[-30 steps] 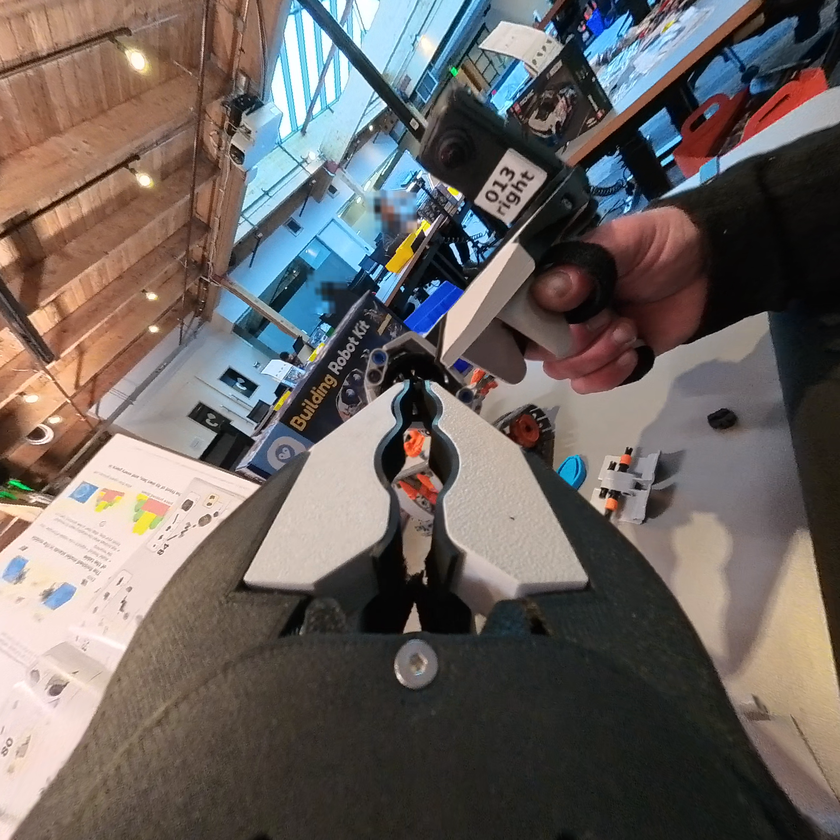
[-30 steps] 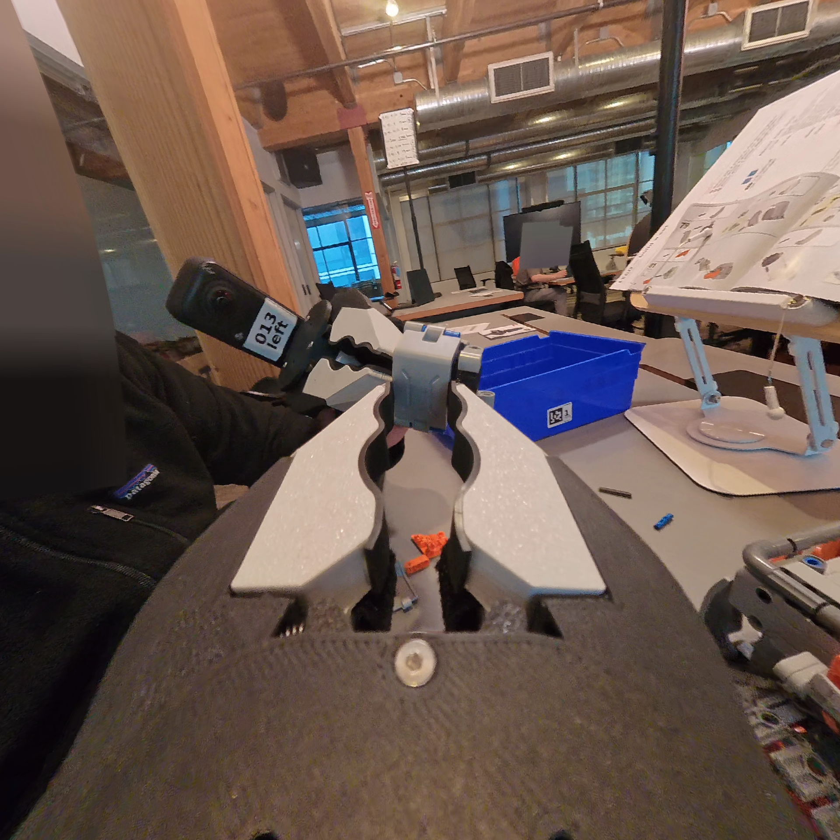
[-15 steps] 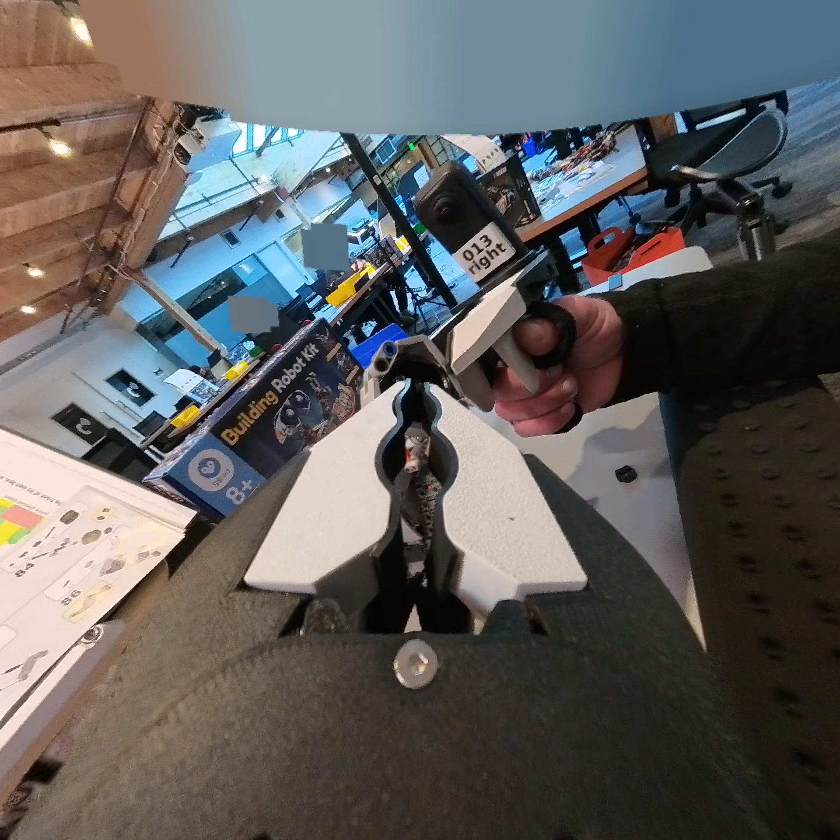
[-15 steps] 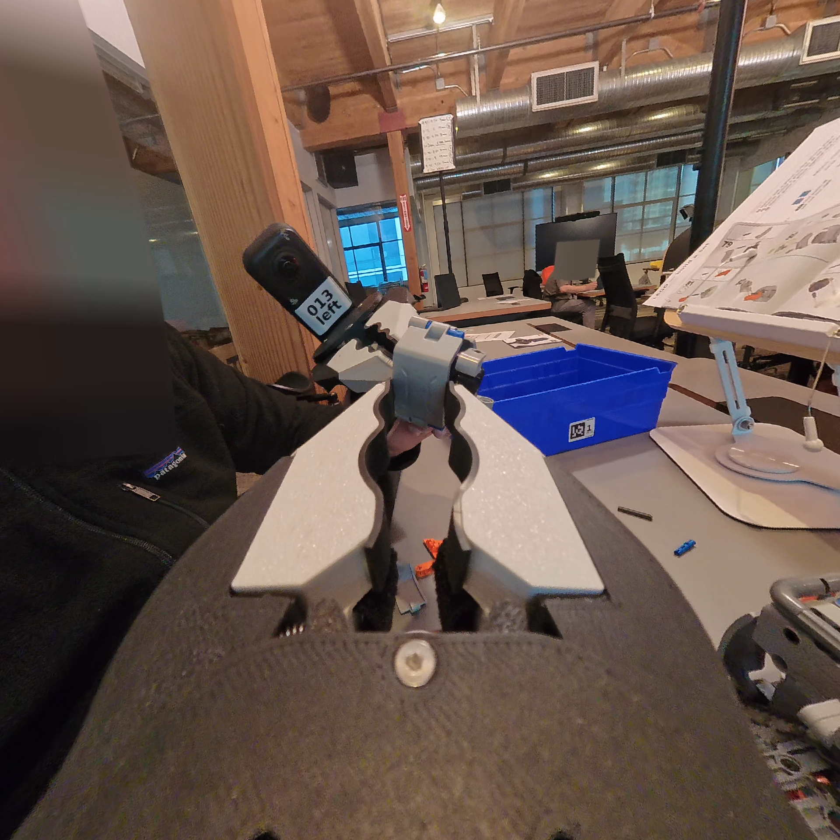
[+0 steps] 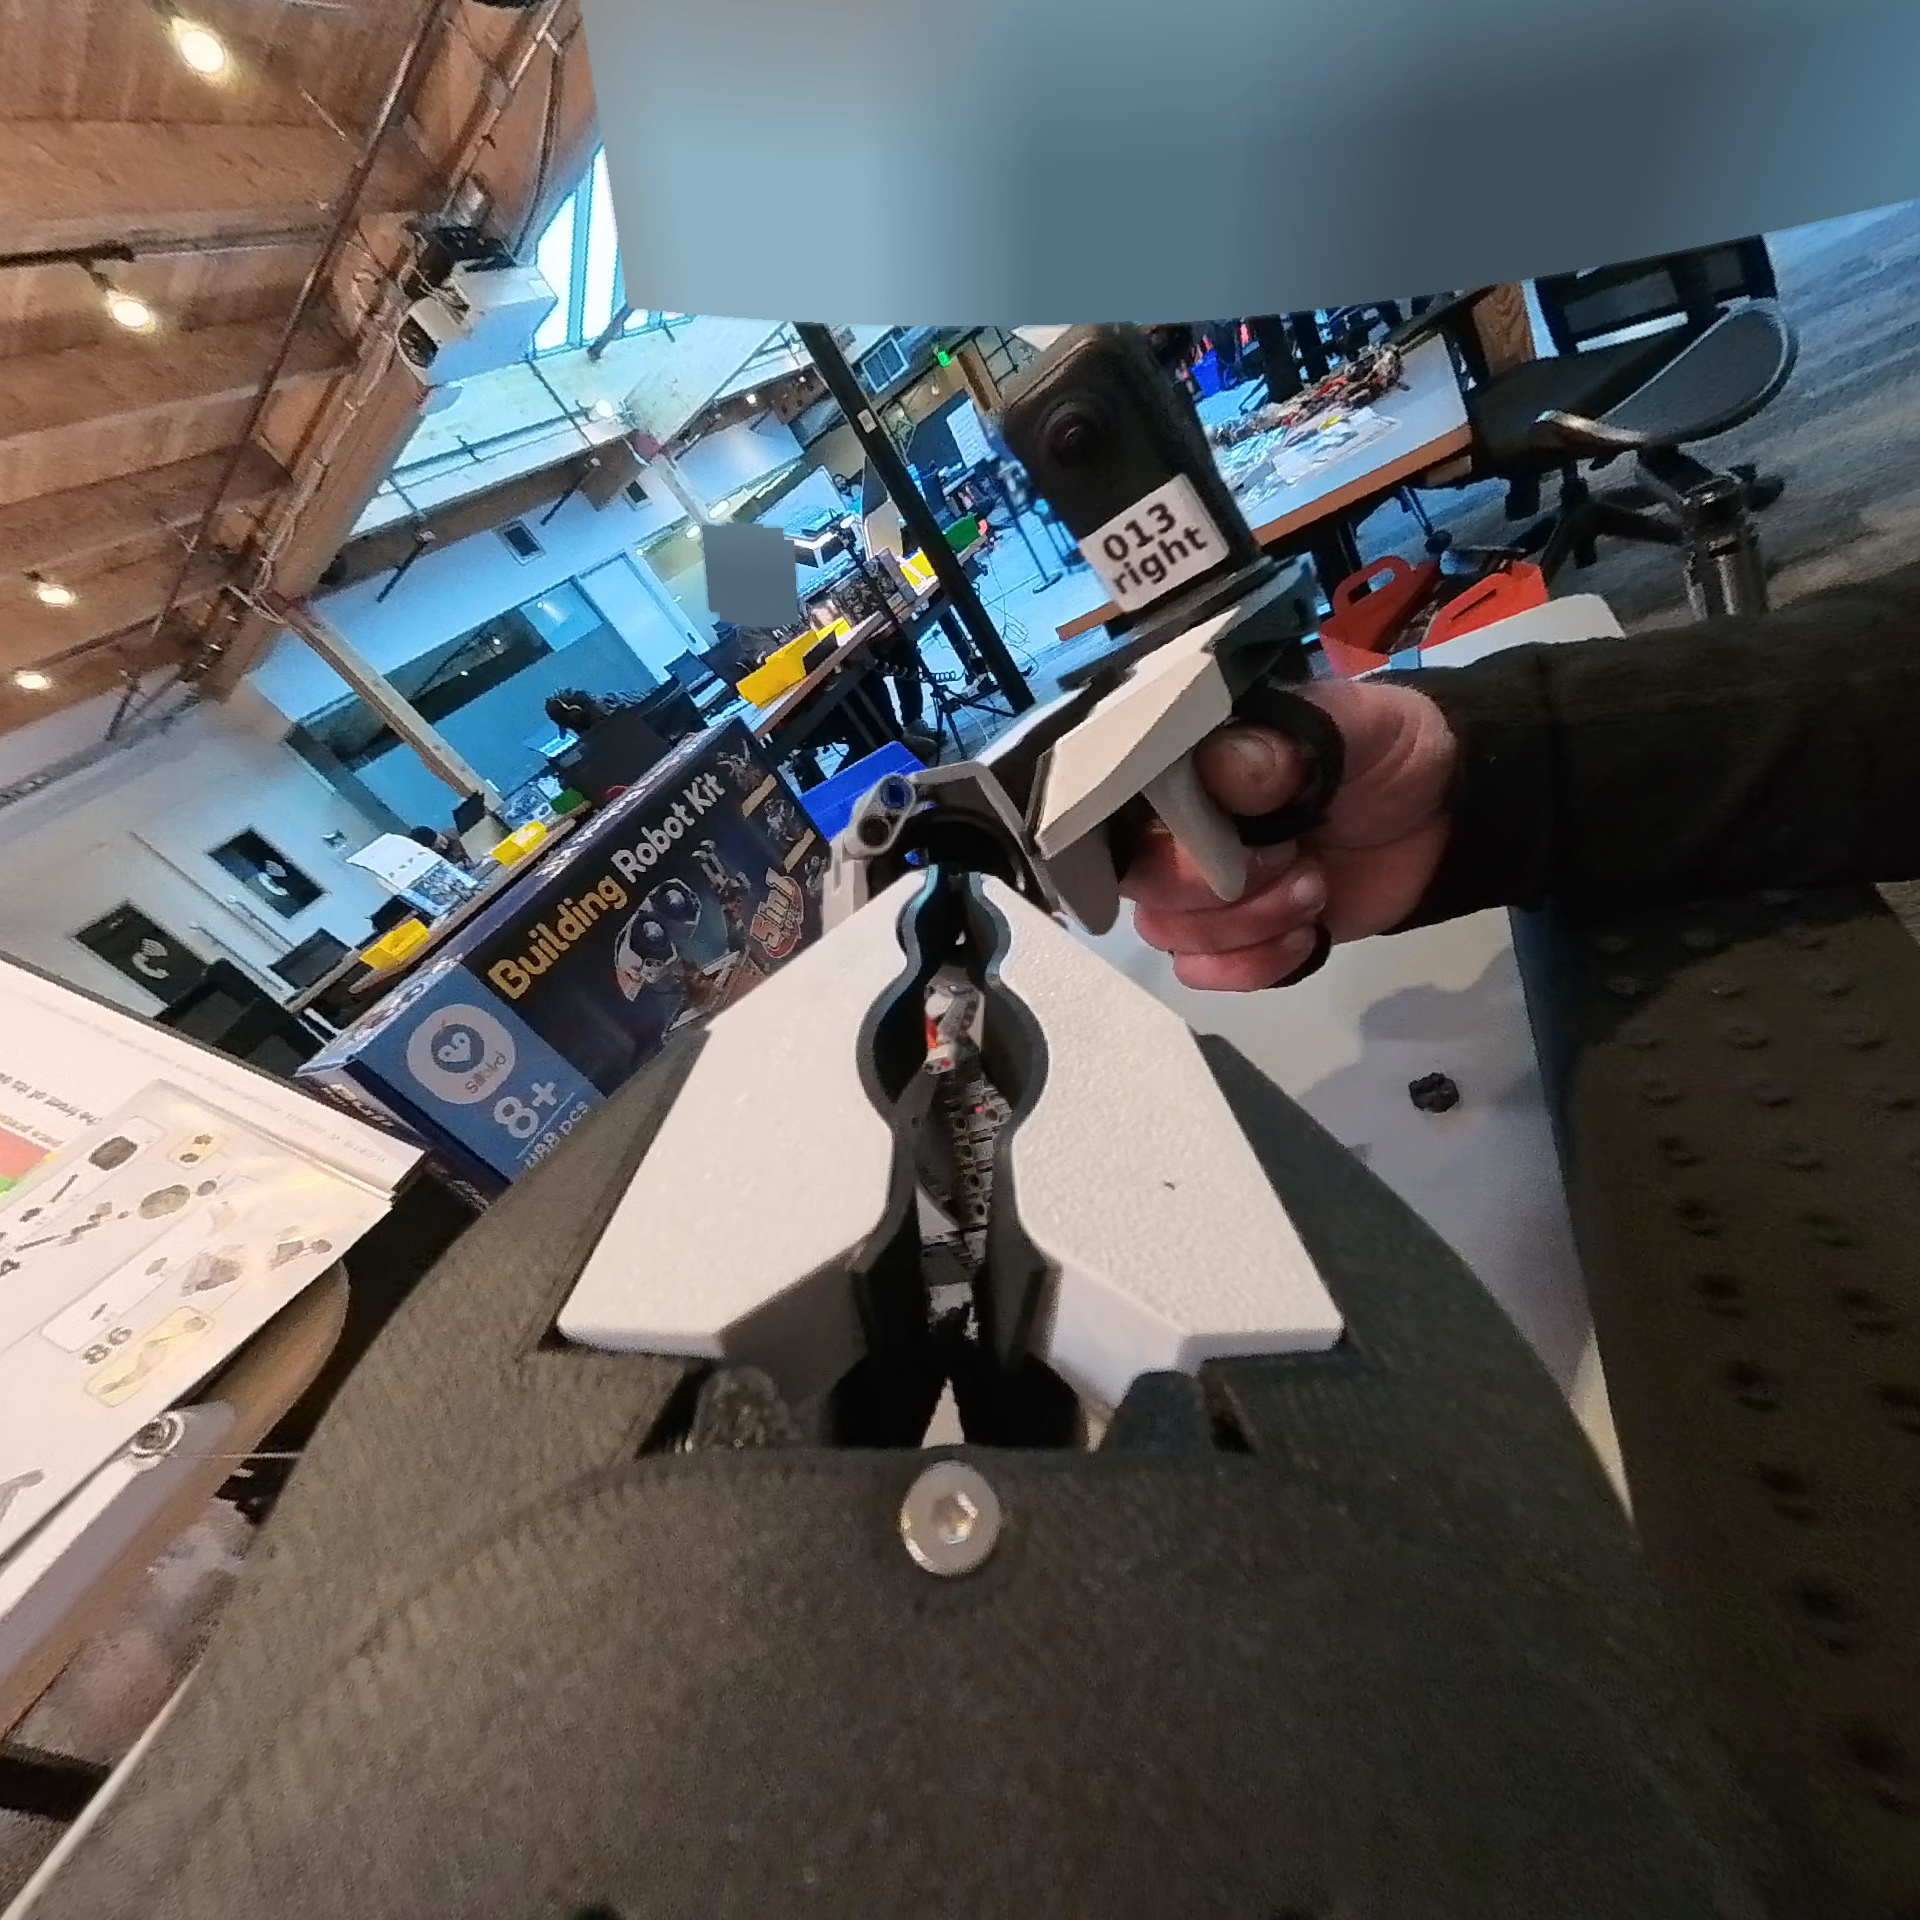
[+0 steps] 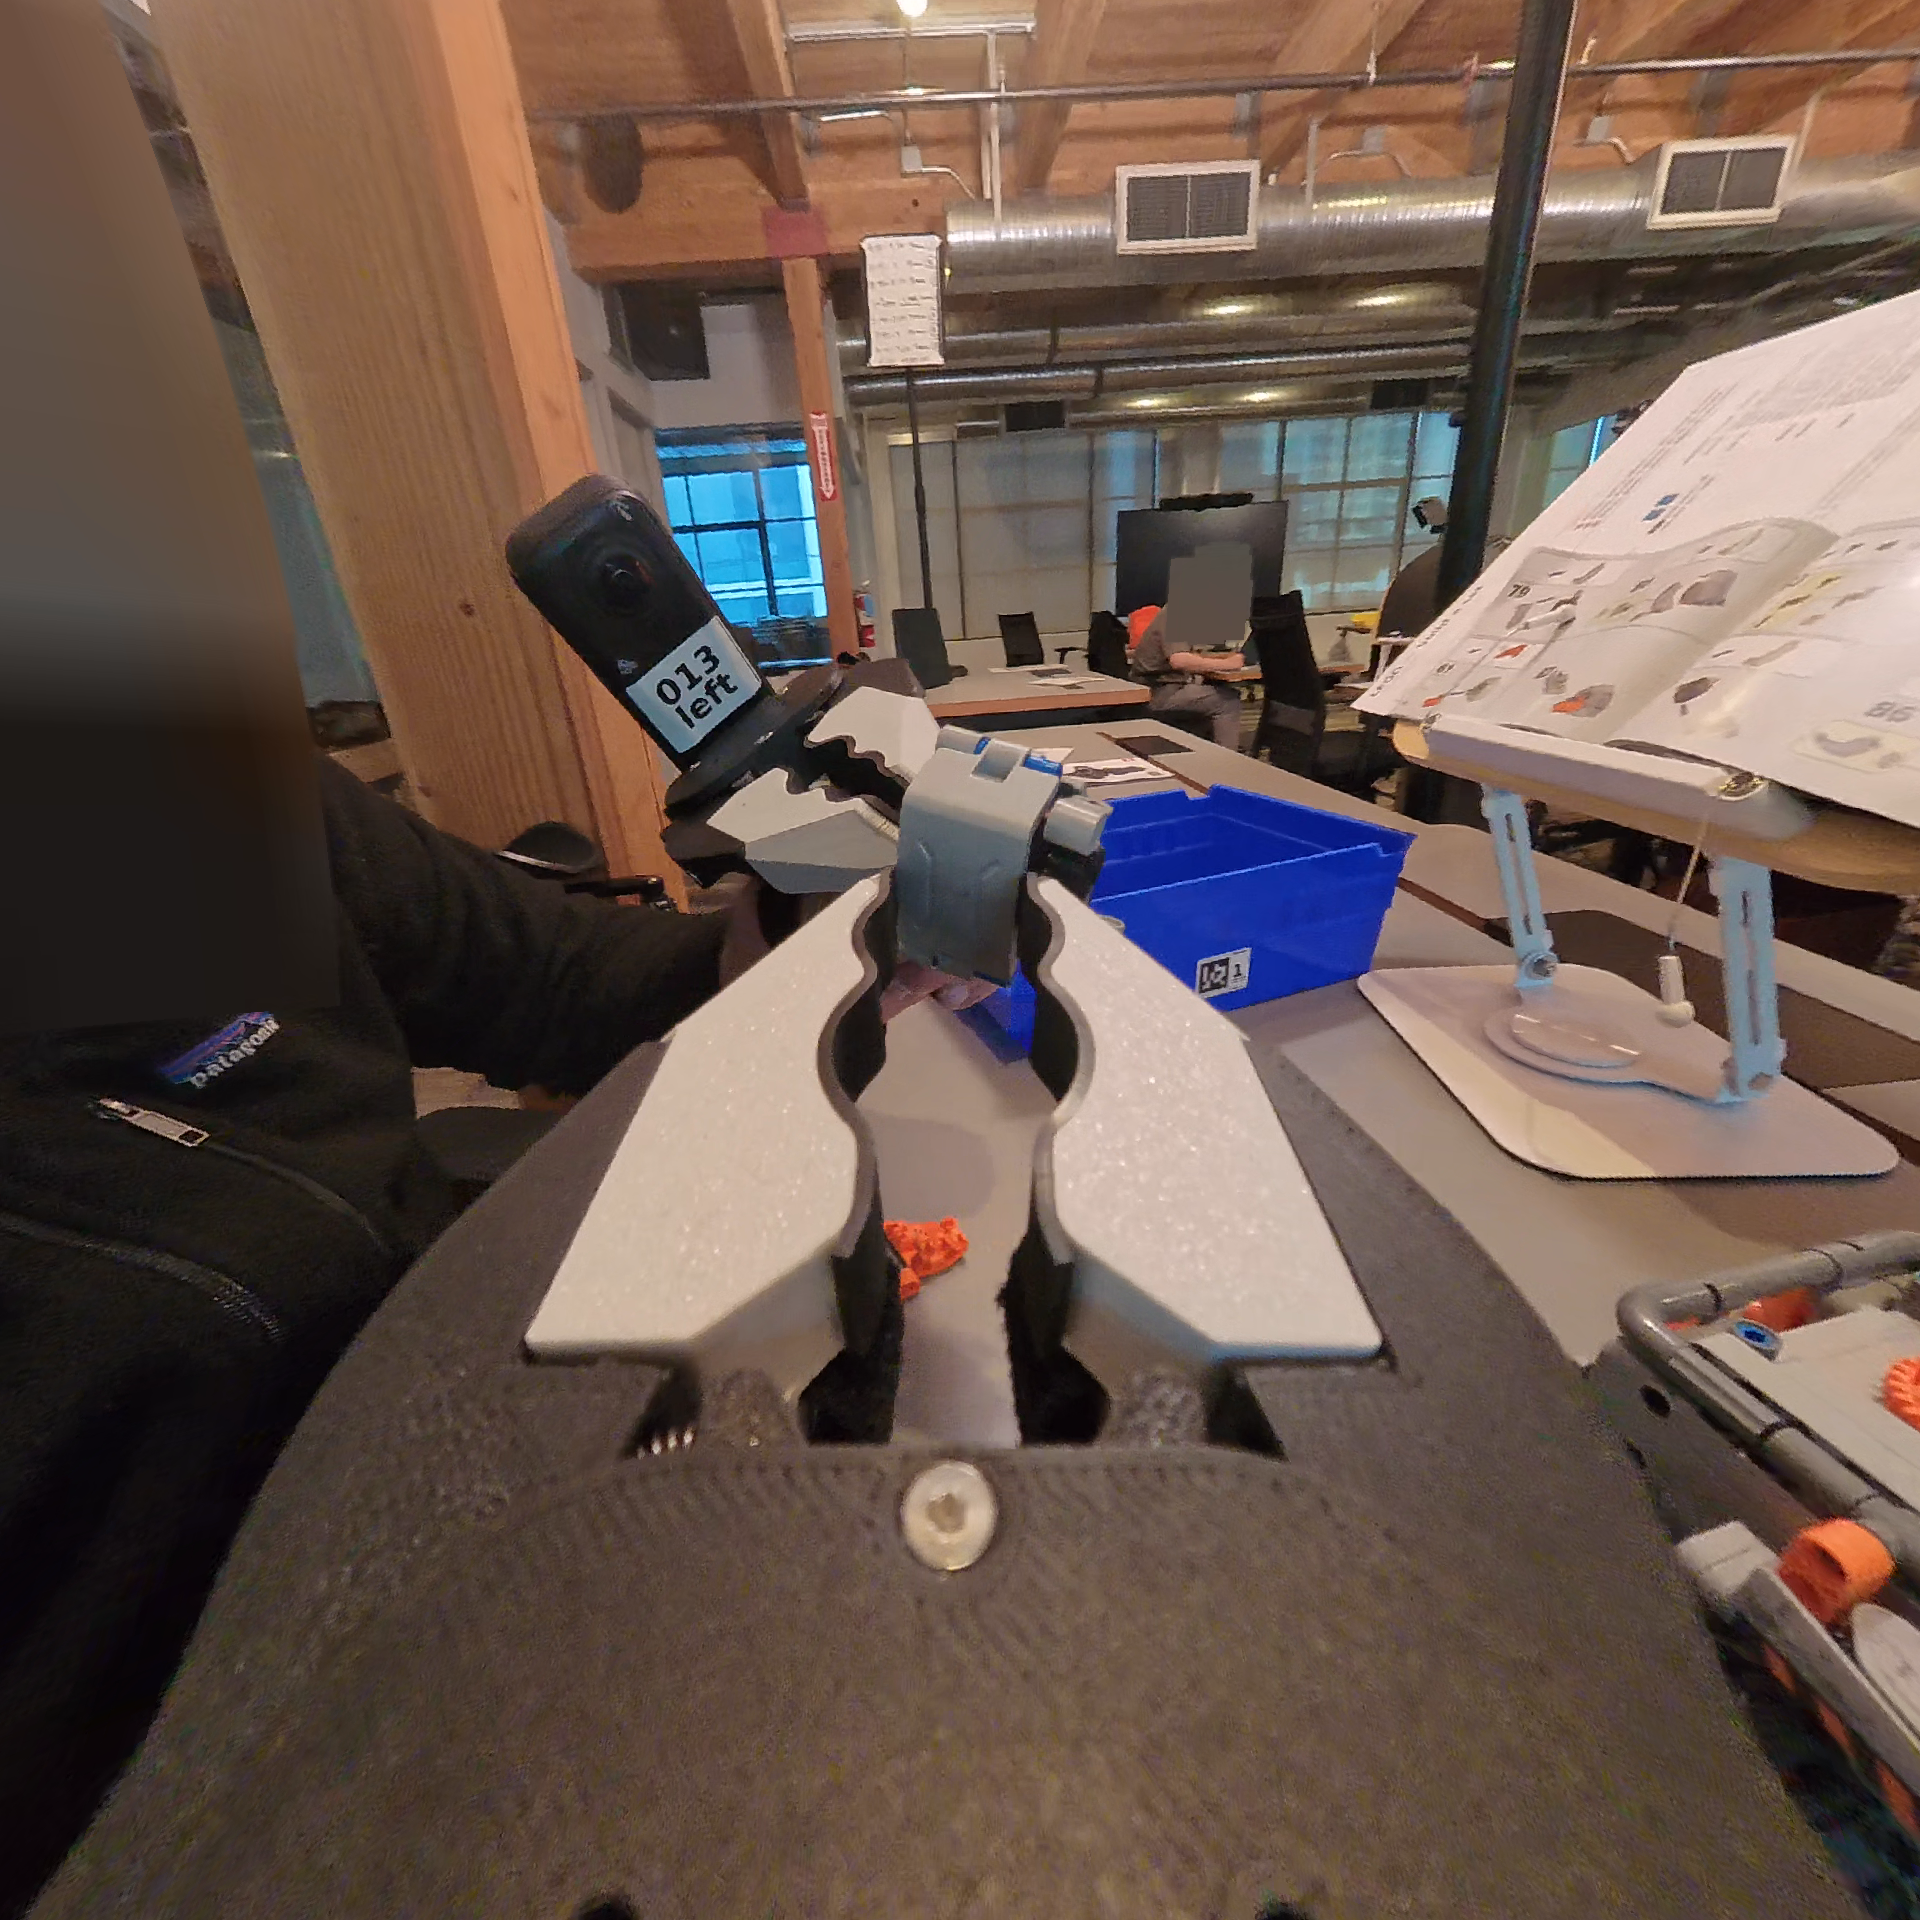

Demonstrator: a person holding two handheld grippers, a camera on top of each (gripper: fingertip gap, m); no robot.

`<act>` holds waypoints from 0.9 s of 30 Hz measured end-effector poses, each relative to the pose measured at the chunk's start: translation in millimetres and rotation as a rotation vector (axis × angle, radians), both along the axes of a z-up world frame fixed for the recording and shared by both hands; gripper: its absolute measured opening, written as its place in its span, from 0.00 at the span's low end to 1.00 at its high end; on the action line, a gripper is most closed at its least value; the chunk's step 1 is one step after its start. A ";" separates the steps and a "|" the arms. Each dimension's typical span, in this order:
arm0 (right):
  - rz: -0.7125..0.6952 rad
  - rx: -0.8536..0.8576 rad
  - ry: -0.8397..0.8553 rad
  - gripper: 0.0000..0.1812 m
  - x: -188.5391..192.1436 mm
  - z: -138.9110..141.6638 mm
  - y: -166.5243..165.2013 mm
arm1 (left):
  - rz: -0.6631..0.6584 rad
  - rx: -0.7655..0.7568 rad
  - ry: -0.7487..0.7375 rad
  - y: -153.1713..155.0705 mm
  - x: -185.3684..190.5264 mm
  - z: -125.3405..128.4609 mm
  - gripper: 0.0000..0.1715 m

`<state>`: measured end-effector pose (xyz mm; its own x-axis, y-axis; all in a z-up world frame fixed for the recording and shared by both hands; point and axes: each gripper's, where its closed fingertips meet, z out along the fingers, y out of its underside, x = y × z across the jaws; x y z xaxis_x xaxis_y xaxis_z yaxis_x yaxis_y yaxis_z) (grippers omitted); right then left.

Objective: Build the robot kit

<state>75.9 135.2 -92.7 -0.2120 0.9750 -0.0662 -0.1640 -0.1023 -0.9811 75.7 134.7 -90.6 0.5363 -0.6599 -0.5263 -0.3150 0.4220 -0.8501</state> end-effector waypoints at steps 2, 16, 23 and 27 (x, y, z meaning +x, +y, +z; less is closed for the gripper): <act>-0.010 0.013 0.000 0.11 0.1 0.0 0.3 | 0.002 0.004 -0.002 0.5 -0.1 -0.1 0.00; -0.064 0.007 0.004 0.16 3.3 -1.5 13.5 | -0.096 -0.154 -0.186 5.2 -11.1 7.0 0.00; -0.070 0.043 -0.028 0.16 -3.3 -9.1 11.0 | -0.156 -0.221 -0.241 6.4 -10.6 4.1 0.01; -0.194 0.248 -0.055 0.12 -6.4 -11.8 8.3 | -0.179 -0.273 -0.276 8.3 -11.5 3.0 0.01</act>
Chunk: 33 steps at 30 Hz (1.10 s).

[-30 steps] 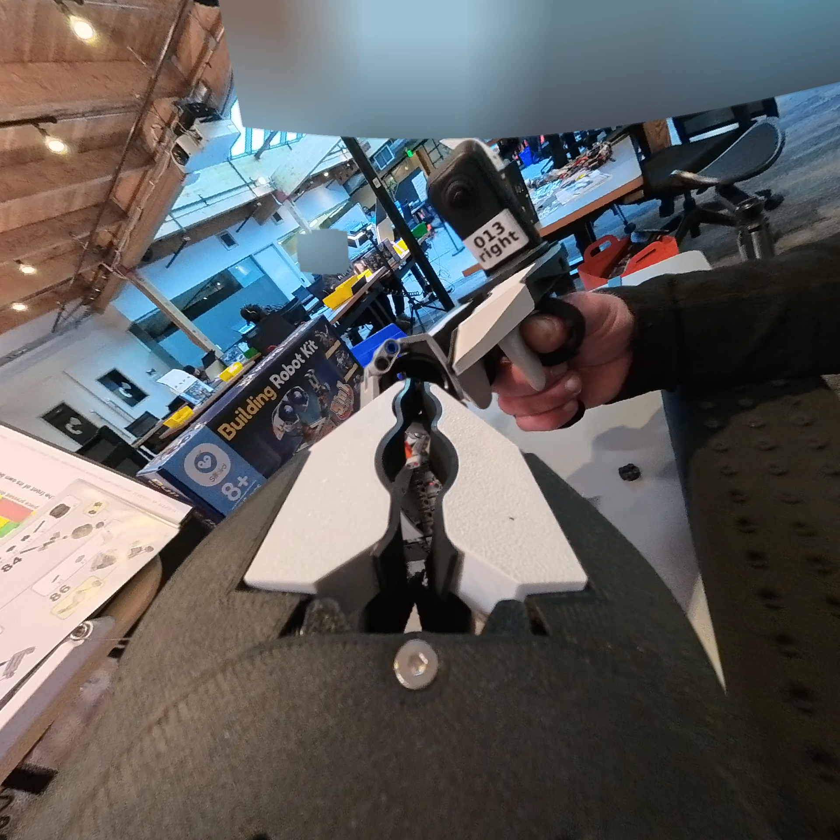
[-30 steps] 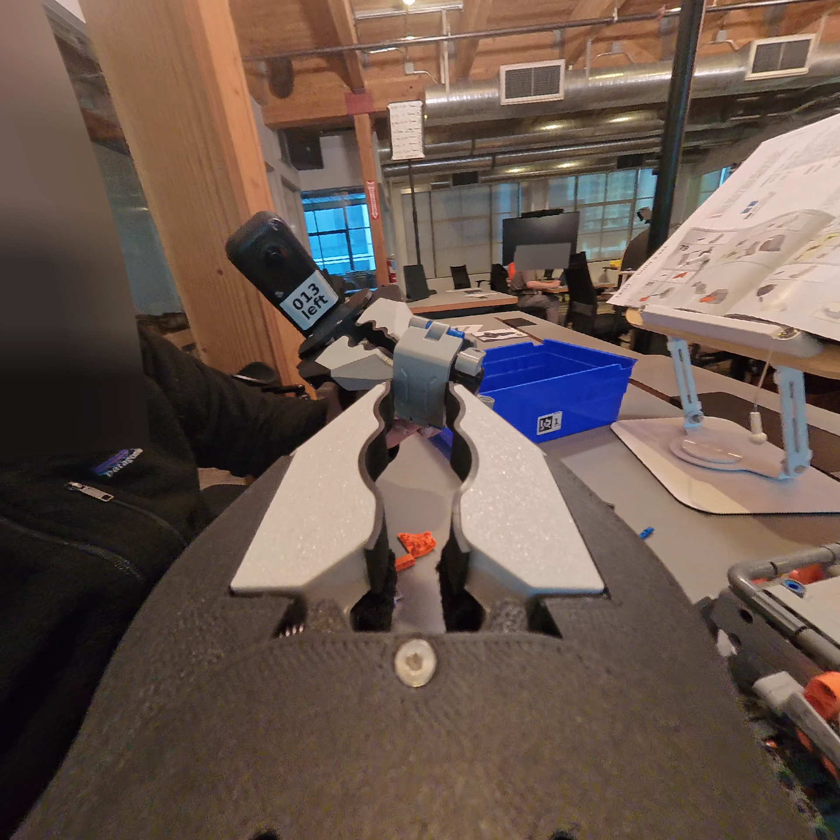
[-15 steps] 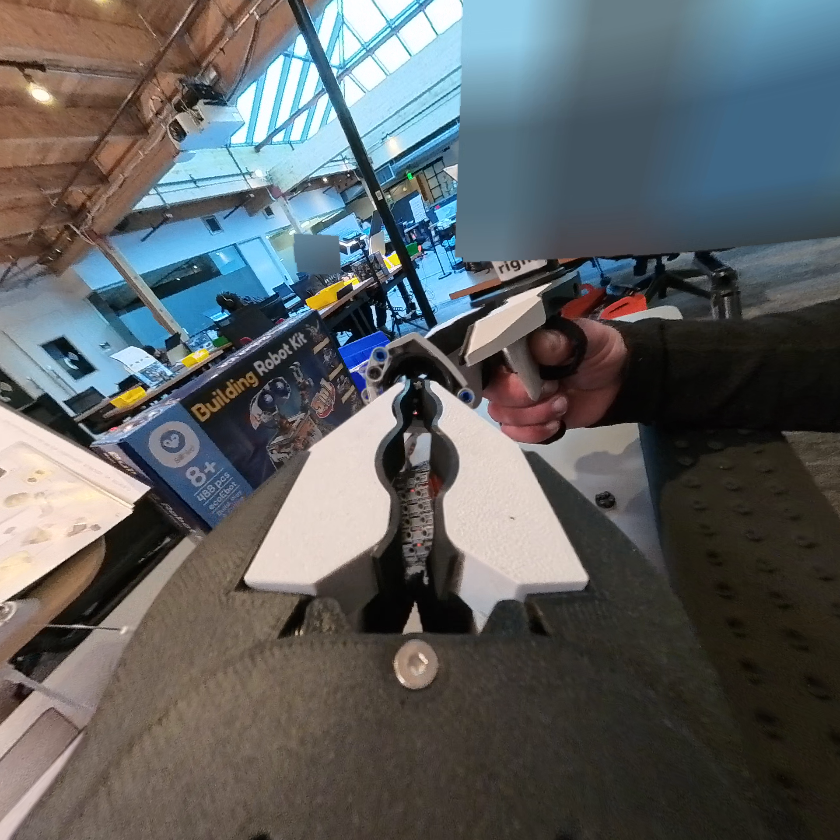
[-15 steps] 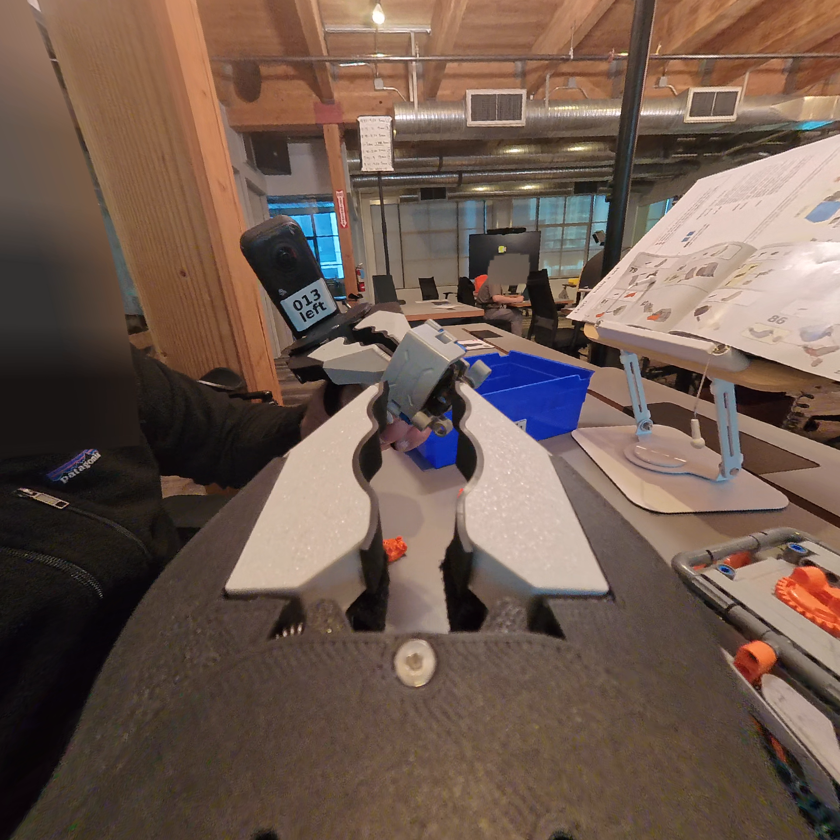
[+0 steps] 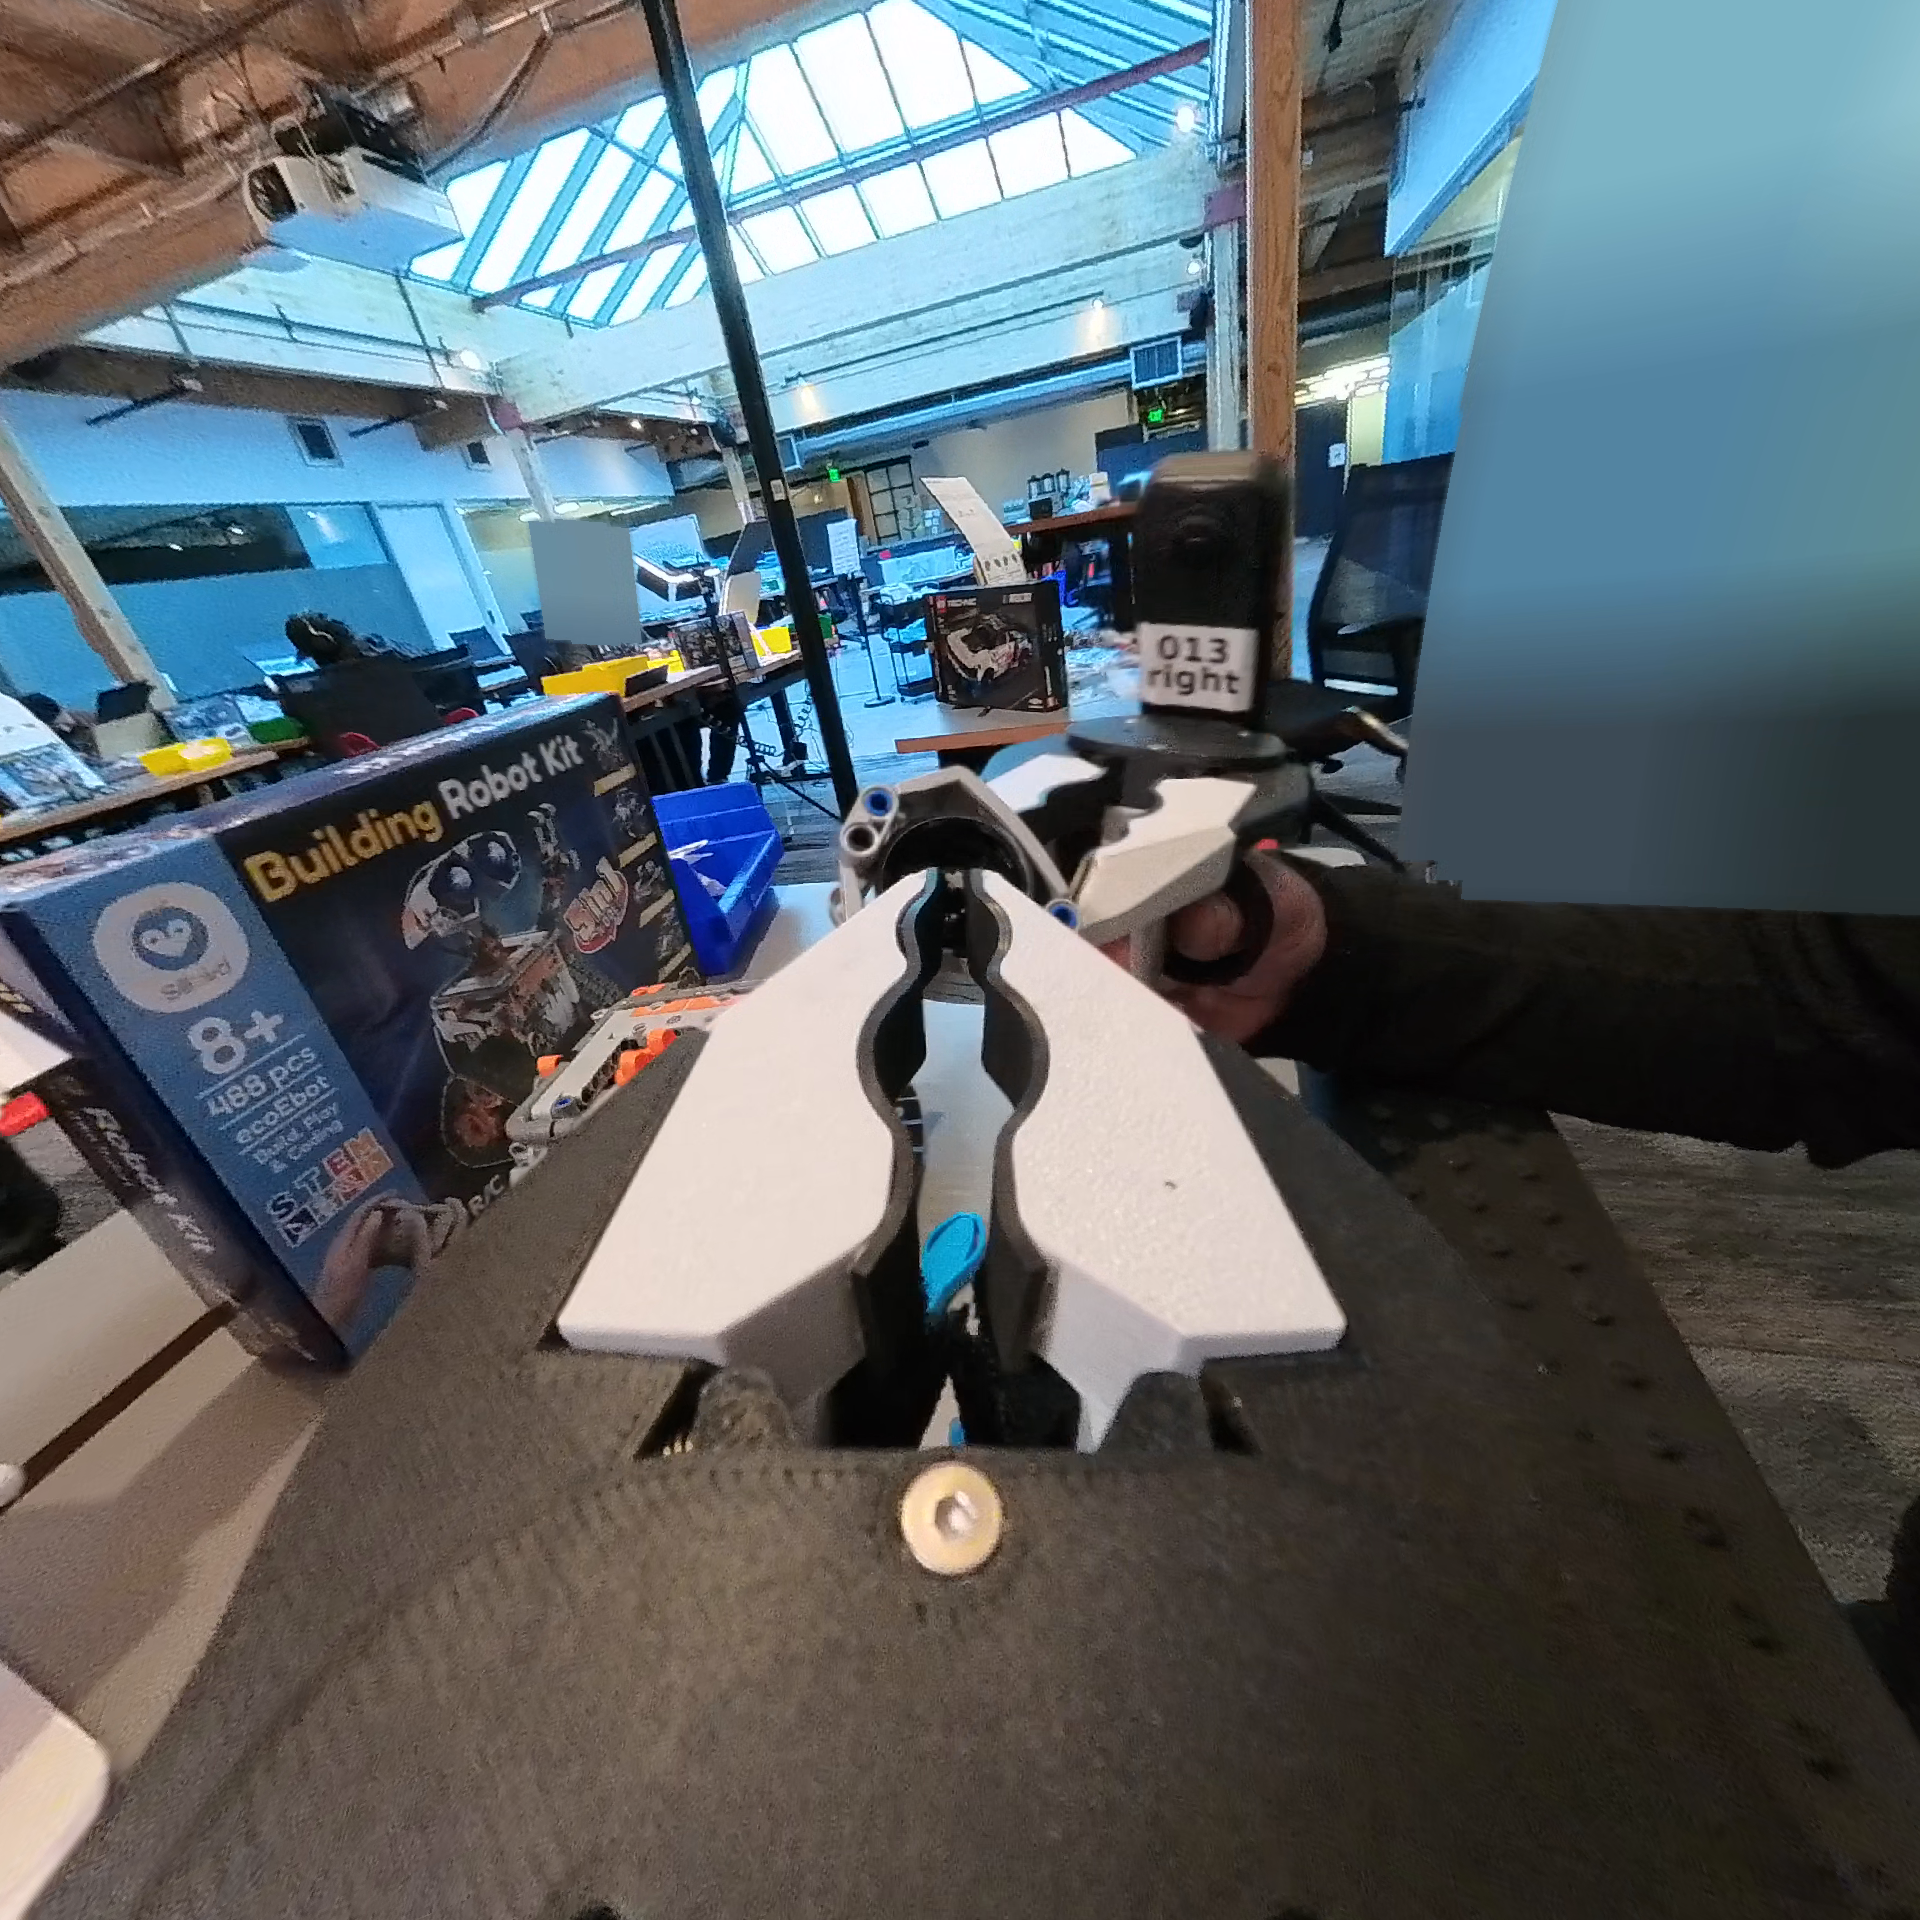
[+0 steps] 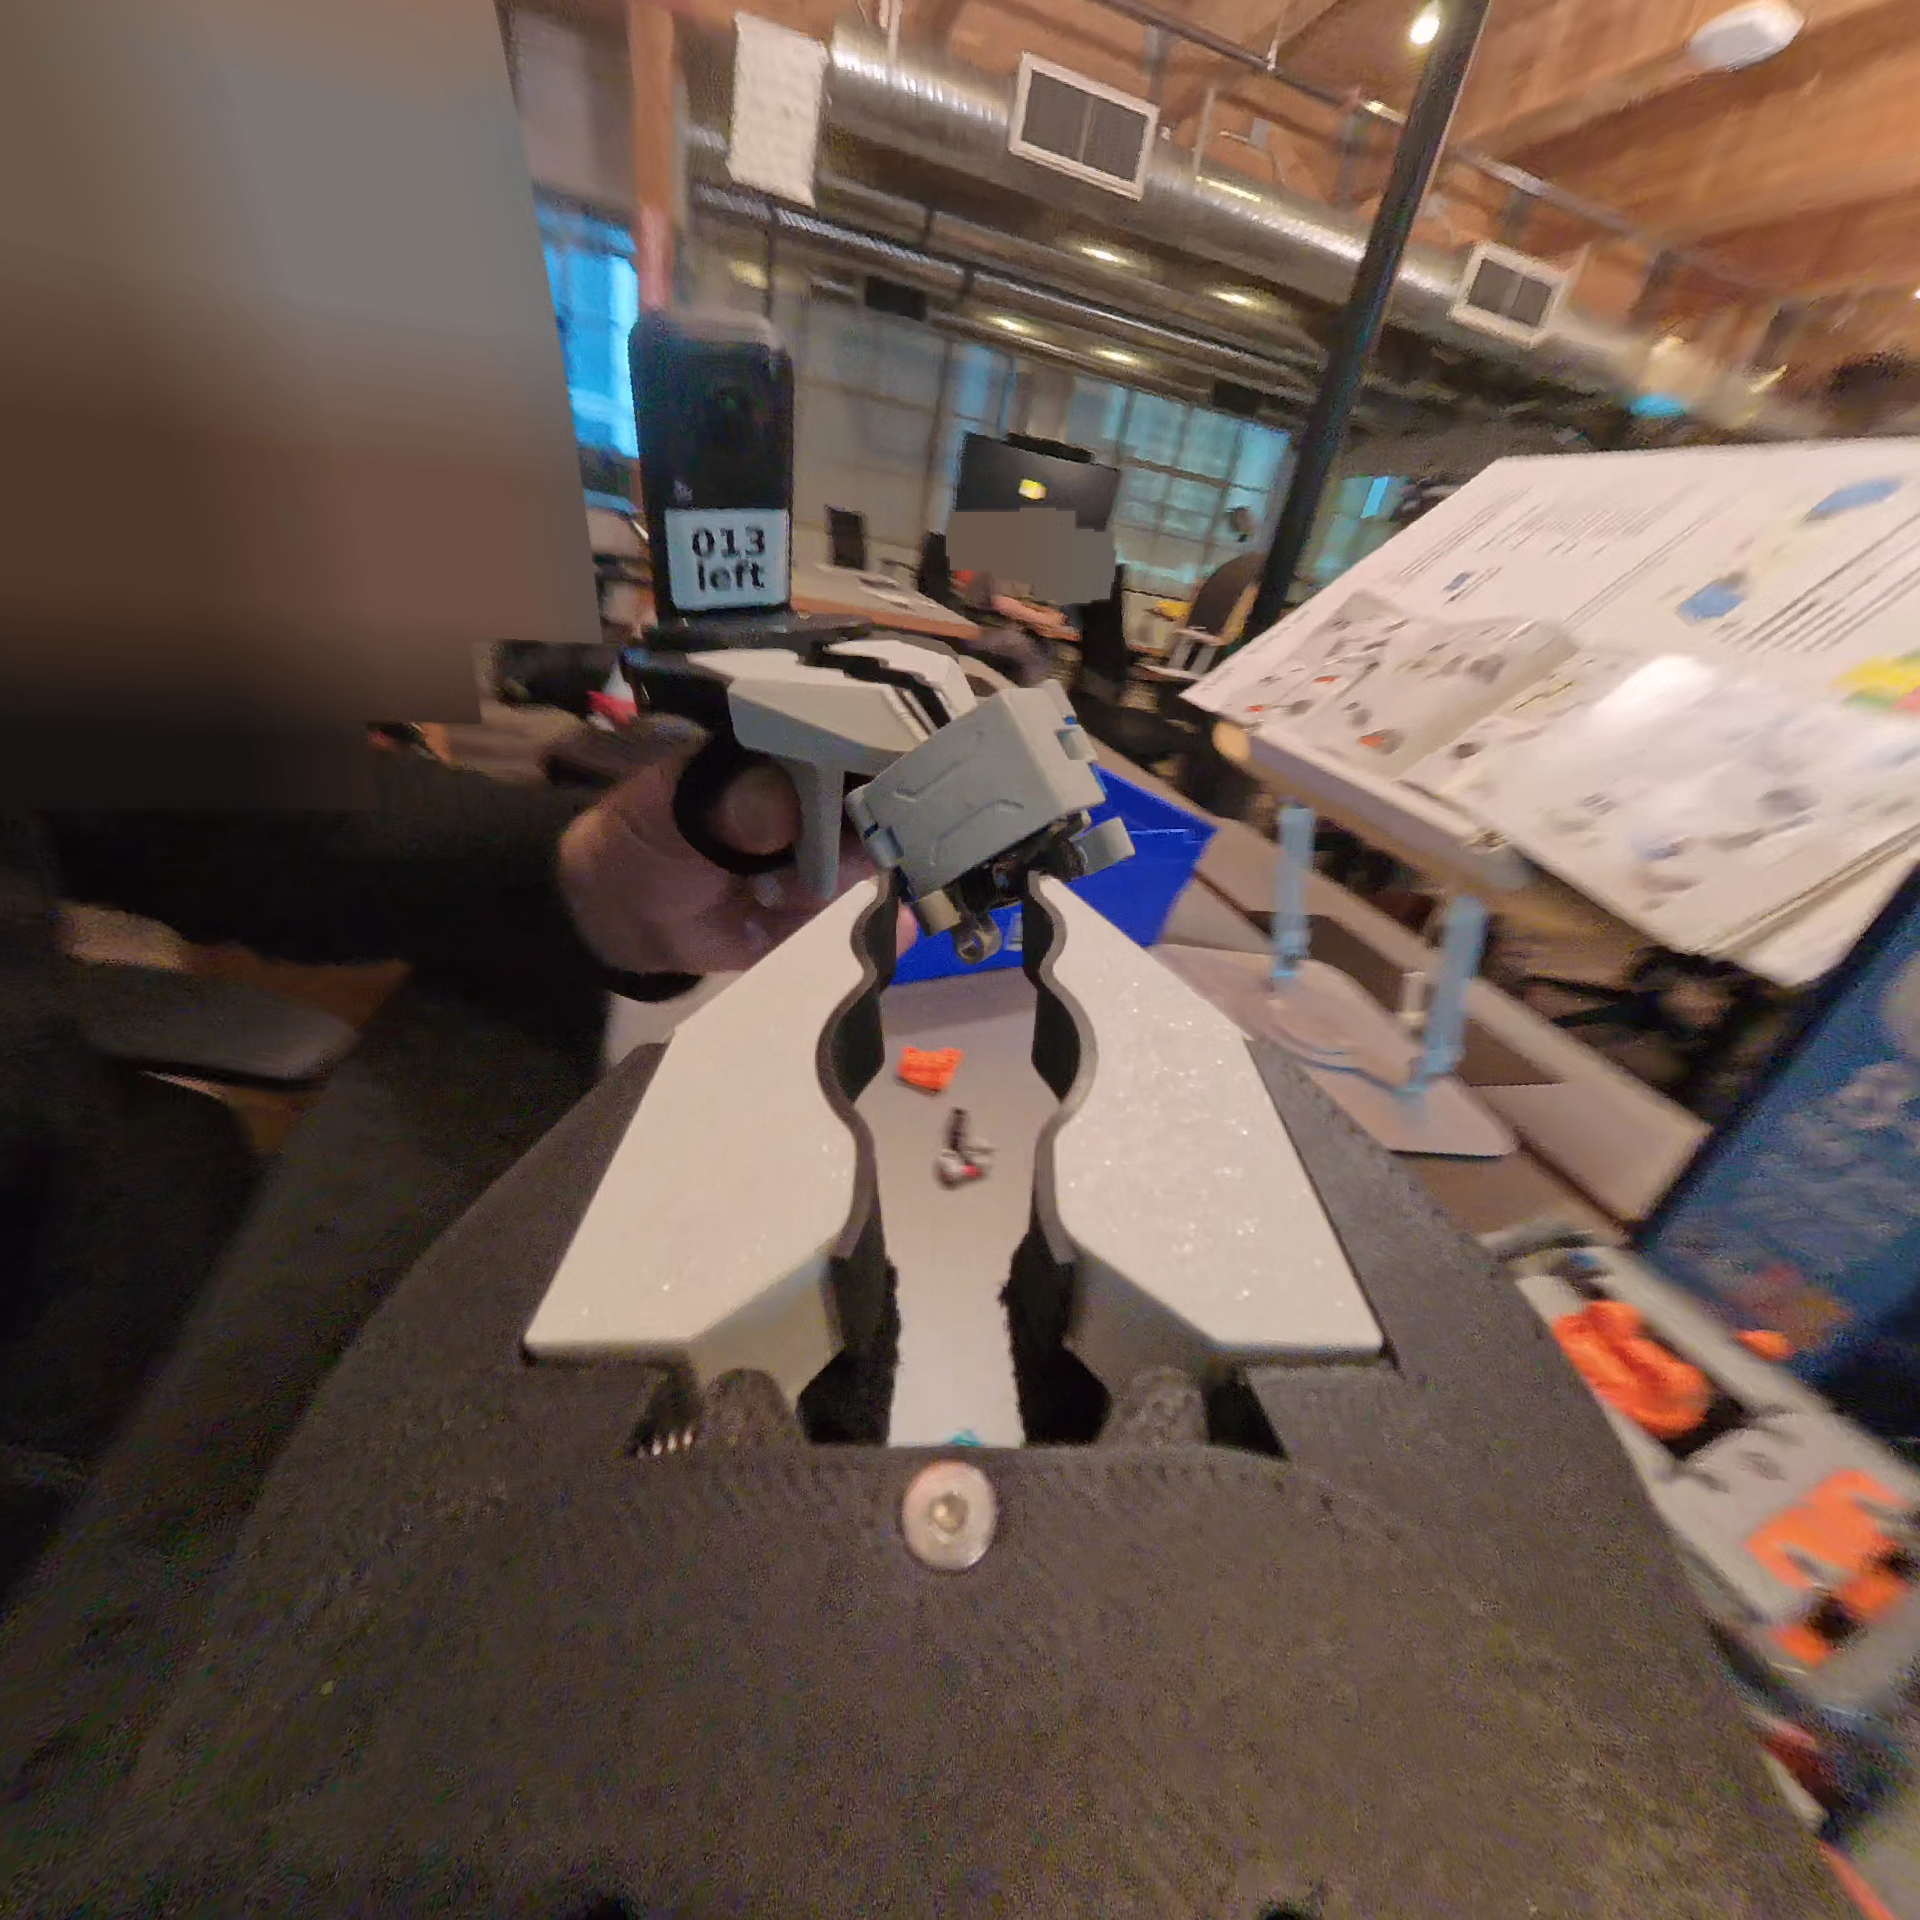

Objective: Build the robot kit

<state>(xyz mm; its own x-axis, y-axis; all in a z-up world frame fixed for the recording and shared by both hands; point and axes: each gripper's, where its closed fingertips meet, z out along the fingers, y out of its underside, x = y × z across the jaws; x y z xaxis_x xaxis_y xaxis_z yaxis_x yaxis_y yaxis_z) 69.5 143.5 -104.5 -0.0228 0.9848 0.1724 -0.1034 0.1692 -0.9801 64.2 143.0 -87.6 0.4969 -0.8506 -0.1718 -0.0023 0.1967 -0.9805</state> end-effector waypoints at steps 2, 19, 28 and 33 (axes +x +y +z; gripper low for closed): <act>-0.105 0.175 -0.013 0.09 -0.3 0.8 -1.7 | -0.012 -0.022 -0.020 1.1 -1.3 -0.1 0.01; -0.412 0.566 -0.127 0.16 -7.3 -13.2 13.0 | -0.055 -0.162 -0.136 9.9 -2.4 -5.8 0.01; -0.544 0.745 -0.163 0.08 -6.4 -13.8 17.2 | -0.137 -0.297 -0.210 12.0 -1.2 -11.3 0.01; -0.453 0.688 -0.166 0.08 -10.3 -19.7 8.4 | -0.125 -0.298 -0.156 6.7 -5.0 -18.1 0.01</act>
<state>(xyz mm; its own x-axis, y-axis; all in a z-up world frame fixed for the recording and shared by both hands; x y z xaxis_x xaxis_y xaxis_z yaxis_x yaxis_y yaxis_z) 59.2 151.9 -124.2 0.2713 0.5816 0.7669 0.2548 0.7249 -0.6400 59.2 149.7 -105.7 0.3862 -0.9080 0.1622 0.1578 -0.1082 -0.9815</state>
